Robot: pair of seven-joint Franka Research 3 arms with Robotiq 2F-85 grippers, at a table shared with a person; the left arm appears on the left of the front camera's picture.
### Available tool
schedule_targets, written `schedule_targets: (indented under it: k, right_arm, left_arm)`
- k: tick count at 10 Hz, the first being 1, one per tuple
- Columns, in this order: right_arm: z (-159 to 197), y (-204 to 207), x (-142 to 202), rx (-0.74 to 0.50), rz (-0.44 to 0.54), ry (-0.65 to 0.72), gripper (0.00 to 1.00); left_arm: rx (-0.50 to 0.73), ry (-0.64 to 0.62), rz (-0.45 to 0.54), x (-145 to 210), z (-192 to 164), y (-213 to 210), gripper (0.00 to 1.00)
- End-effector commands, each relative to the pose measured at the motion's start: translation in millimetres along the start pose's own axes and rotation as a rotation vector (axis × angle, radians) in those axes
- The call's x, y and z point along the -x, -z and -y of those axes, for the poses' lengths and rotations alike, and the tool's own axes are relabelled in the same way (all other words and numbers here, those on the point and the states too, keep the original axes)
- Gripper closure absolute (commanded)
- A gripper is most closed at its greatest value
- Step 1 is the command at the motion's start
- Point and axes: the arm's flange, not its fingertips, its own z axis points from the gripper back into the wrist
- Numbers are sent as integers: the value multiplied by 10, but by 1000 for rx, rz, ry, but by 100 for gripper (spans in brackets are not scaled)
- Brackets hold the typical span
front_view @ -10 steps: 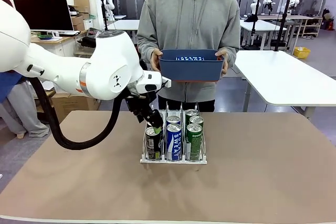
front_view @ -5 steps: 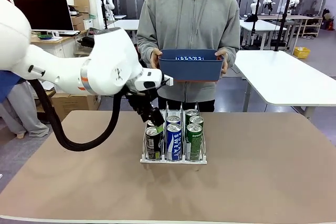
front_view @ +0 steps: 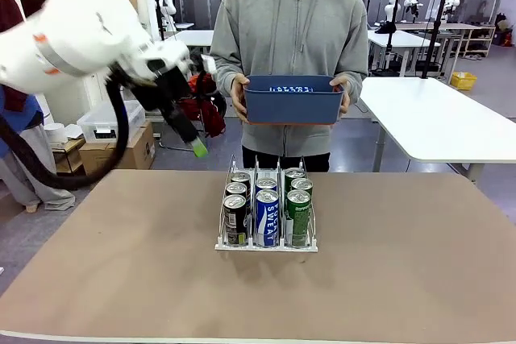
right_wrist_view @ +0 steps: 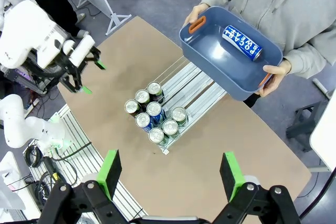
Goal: Fill the beverage cans into the dispenser.
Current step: Pick up the Ionic drink handed by the human.
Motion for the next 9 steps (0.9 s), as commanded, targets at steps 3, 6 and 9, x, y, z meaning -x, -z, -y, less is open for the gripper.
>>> schedule_targets:
  k: [3, 6, 9]
  right_arm:
    - [3, -11, 30, -5, -5, 4, 0]
    - [3, -11, 30, -5, -5, 4, 0]
    - [3, -11, 30, -5, -5, 4, 0]
  left_arm:
    - [-69, 37, 125, -64, -20, -910, 0]
    - [-138, 1, 232, -126, 70, -1600, 0]
    - [-164, 20, 232, -159, 84, -1738, 0]
